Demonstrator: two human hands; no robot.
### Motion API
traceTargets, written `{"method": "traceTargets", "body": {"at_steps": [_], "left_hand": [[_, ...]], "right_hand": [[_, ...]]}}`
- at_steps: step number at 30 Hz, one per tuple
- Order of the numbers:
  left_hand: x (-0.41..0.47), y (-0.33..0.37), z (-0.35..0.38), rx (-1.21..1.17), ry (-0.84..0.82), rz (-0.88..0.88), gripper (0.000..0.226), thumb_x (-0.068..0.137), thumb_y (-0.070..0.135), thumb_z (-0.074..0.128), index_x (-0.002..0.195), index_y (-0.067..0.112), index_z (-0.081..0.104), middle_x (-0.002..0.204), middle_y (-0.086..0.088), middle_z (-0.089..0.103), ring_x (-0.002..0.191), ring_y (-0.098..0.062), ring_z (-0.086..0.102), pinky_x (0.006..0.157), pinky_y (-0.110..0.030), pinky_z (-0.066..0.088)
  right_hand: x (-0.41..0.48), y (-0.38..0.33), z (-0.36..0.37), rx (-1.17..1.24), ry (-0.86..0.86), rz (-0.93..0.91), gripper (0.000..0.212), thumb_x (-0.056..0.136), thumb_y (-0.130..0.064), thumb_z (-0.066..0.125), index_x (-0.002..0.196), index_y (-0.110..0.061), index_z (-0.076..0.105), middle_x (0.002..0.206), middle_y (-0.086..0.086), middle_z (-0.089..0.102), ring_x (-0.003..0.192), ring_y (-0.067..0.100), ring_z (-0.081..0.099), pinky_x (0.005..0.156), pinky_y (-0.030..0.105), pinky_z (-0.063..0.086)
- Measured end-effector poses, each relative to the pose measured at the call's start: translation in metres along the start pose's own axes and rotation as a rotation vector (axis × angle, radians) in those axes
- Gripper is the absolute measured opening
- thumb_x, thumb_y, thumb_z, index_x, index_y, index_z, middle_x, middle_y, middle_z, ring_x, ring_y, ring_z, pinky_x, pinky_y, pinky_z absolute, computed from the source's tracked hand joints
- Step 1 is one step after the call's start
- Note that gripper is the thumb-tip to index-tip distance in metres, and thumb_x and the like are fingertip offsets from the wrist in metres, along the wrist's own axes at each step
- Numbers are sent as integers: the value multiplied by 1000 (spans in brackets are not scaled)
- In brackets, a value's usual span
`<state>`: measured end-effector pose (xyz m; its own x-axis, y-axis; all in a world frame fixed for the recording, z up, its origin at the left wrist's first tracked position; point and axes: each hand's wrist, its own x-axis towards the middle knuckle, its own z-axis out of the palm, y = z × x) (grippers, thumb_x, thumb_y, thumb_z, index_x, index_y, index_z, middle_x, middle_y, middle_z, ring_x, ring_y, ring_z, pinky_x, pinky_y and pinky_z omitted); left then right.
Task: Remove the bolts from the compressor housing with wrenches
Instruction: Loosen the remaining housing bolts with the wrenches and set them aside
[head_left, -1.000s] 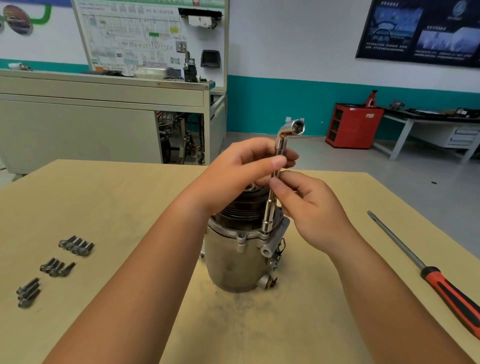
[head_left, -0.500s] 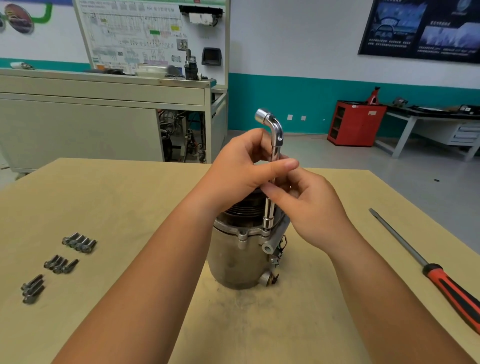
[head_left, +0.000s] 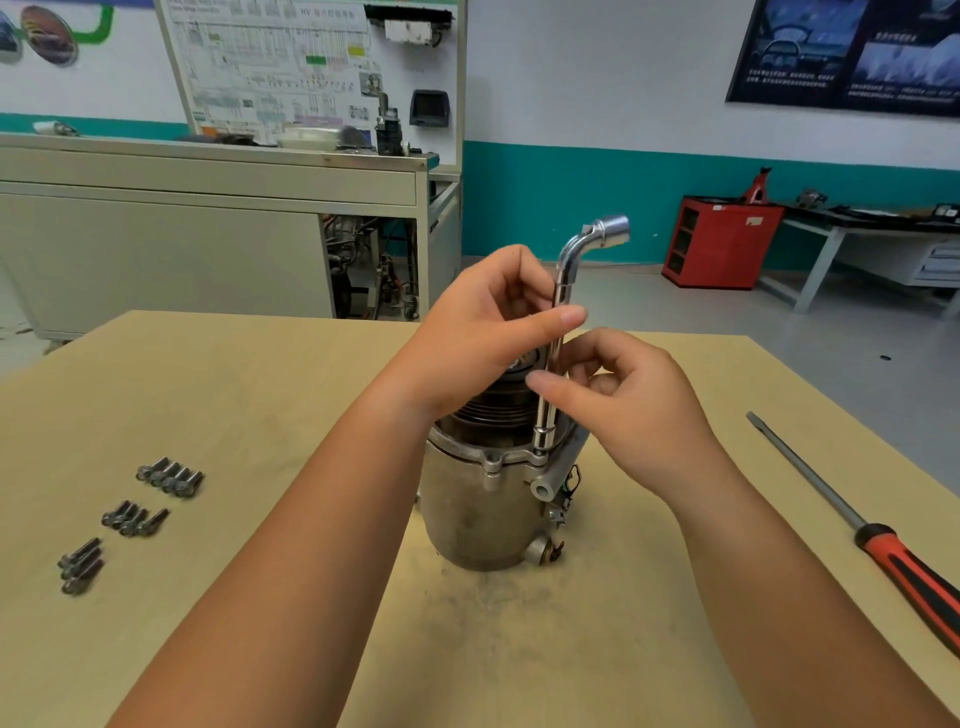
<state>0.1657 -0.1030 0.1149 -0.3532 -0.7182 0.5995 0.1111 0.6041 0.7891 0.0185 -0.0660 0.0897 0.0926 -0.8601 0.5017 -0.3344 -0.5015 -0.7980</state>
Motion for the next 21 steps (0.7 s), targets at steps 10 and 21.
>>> {"method": "traceTargets", "body": {"at_steps": [10, 21], "left_hand": [[0, 1, -4, -8, -96, -31, 21, 89, 11, 53, 105, 20, 65, 91, 7, 73, 93, -11, 68, 84, -33, 56], [0, 5, 10, 55, 20, -16, 26, 80, 13, 73, 83, 17, 48, 71, 5, 47, 65, -8, 47, 65, -19, 44]], "right_hand": [[2, 1, -5, -36, -70, 0, 14, 91, -21, 56, 82, -20, 67, 57, -19, 55, 48, -1, 42, 49, 8, 32], [2, 0, 1, -99, -62, -11, 14, 80, -26, 69, 73, -16, 61, 61, -4, 58, 51, 18, 47, 53, 30, 40]]}}
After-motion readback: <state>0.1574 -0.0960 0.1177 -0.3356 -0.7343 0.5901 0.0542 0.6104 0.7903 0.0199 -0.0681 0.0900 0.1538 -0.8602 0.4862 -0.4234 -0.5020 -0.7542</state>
